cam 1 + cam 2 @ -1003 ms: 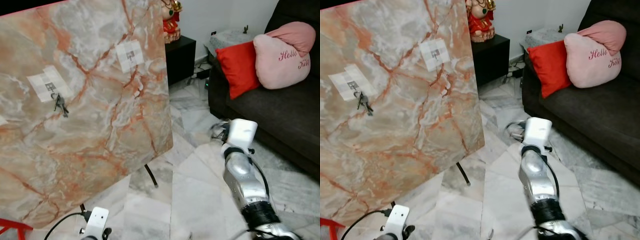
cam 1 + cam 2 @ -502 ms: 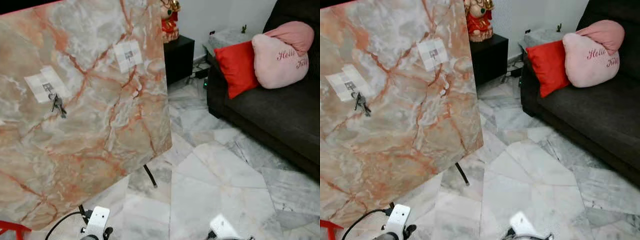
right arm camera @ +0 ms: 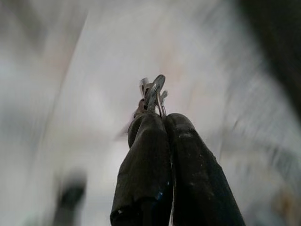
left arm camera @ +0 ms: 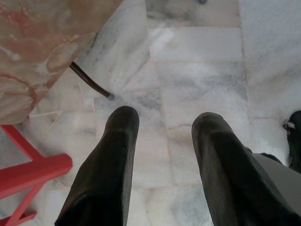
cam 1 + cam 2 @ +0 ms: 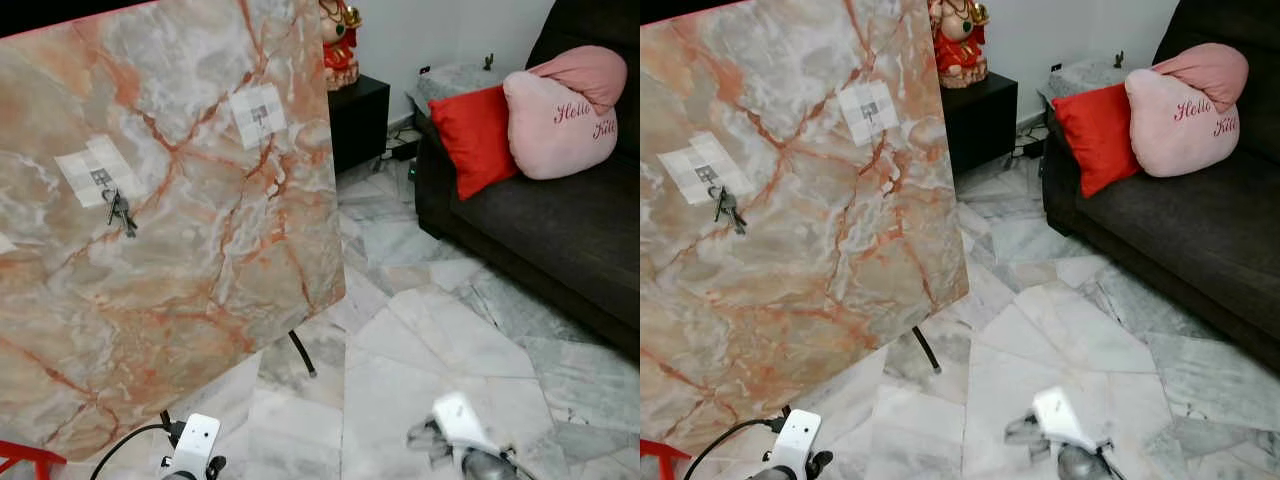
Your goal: Hang keys on a hook
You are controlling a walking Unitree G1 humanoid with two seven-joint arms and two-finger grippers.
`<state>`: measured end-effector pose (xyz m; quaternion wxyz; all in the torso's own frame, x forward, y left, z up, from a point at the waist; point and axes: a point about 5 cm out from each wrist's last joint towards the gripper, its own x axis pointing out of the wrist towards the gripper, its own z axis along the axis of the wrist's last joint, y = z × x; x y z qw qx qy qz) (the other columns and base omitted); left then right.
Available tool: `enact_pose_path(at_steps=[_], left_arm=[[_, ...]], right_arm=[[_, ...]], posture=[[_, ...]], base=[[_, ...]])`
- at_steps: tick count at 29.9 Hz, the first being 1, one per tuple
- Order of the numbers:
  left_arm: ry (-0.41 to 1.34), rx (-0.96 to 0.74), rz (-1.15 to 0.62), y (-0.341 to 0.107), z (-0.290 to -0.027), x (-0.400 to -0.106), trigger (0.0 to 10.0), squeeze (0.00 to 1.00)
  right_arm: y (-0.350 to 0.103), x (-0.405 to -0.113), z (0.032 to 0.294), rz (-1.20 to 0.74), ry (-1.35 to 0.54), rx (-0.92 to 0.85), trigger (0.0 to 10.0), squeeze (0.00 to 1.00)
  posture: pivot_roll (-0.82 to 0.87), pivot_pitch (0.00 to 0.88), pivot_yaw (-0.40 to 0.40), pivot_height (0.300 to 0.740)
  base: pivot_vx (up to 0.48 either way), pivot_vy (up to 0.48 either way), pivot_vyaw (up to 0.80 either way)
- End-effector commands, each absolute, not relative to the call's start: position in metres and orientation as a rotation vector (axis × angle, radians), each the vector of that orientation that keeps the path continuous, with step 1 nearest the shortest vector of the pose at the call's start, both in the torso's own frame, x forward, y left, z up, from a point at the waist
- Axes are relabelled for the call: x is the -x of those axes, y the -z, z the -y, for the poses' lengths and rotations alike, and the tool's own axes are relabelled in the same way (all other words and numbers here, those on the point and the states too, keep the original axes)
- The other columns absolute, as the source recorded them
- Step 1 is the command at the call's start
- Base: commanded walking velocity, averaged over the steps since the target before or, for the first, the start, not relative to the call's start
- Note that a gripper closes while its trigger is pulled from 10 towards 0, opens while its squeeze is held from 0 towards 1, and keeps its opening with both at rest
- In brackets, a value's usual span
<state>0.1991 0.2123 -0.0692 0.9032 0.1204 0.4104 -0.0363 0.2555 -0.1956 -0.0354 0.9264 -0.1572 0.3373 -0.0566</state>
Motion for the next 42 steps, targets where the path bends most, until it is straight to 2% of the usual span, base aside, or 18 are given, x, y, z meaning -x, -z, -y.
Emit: enact_pose_path(at_steps=[1,7,13,18,23,24,25,27,28,31,34,36,40,42], left_arm=[[0.075,-0.274,-0.862,0.069,-0.219,-0.196,10.0,0.00],[0.070,-0.279,-0.856,0.069,-0.219,-0.197,10.0,0.00],[0.068,-0.282,-0.853,0.069,-0.219,-0.198,10.0,0.00],[0.067,-0.281,-0.853,0.069,-0.219,-0.198,10.0,0.00],[0.068,-0.282,-0.854,0.069,-0.219,-0.198,10.0,0.00],[0.068,-0.281,-0.854,0.069,-0.219,-0.198,10.0,0.00],[0.069,-0.282,-0.855,0.069,-0.219,-0.198,10.0,0.00],[0.070,-0.281,-0.856,0.069,-0.218,-0.198,10.0,0.00],[0.072,-0.281,-0.856,0.069,-0.218,-0.198,10.0,0.00],[0.070,-0.278,-0.855,0.069,-0.218,-0.198,10.0,0.00],[0.071,-0.278,-0.855,0.069,-0.218,-0.198,10.0,0.00],[0.071,-0.278,-0.856,0.069,-0.218,-0.198,10.0,0.00],[0.076,-0.285,-0.859,0.069,-0.220,-0.197,10.0,0.00],[0.076,-0.286,-0.859,0.069,-0.220,-0.197,10.0,0.00]], right_arm=[[0.021,-0.270,0.195,-0.583,0.174,0.272,10.0,0.00],[-0.035,-0.307,0.199,-0.215,0.365,0.206,10.0,0.00],[-0.073,-0.324,0.192,-0.008,0.408,0.154,10.0,0.00],[-0.083,-0.328,0.188,0.026,0.433,0.055,10.0,0.00],[-0.088,-0.329,0.184,0.072,0.393,0.168,10.0,0.00],[-0.087,-0.329,0.184,0.066,0.384,0.177,10.0,0.00],[-0.049,-0.325,0.178,-0.213,0.253,0.319,10.0,0.00],[-0.012,-0.307,0.180,-0.490,0.161,0.440,10.0,0.00],[0.013,-0.287,0.181,-0.654,0.088,0.454,10.0,0.00],[0.040,-0.257,0.186,-0.837,0.018,0.496,10.0,0.00],[0.064,-0.223,0.186,-1.000,-0.209,0.654,10.0,0.00],[0.067,-0.218,0.186,-1.004,-0.219,0.634,10.0,0.00],[0.035,-0.260,0.189,-0.724,-0.004,0.525,10.0,0.00],[0.027,-0.267,0.193,-0.677,0.066,0.520,10.0,0.00]], posture=[[-0.04,0.023,0.071,0.740],[-0.05,0.020,0.072,0.740],[-0.05,0.018,0.072,0.740],[-0.05,0.017,0.071,0.740],[-0.05,0.016,0.071,0.740],[-0.05,0.016,0.071,0.740],[-0.05,0.016,0.072,0.740],[-0.05,0.015,0.070,0.740],[-0.04,0.014,0.066,0.740],[-0.04,0.015,0.065,0.740],[-0.04,0.019,0.067,0.740],[-0.04,0.020,0.069,0.740],[-0.05,0.021,0.077,0.740],[-0.05,0.021,0.077,0.740]], base=[[0.000,0.000,0.00],[0.000,0.000,0.00],[0.000,0.000,0.00],[0.000,0.000,0.00],[0.000,0.000,0.00],[0.000,0.000,0.00],[0.000,0.000,0.00],[0.000,0.000,0.00],[0.000,0.000,0.00],[0.000,0.000,0.00],[0.000,0.000,0.00],[0.000,0.000,0.00],[0.000,0.000,0.00],[0.000,0.000,0.00]])
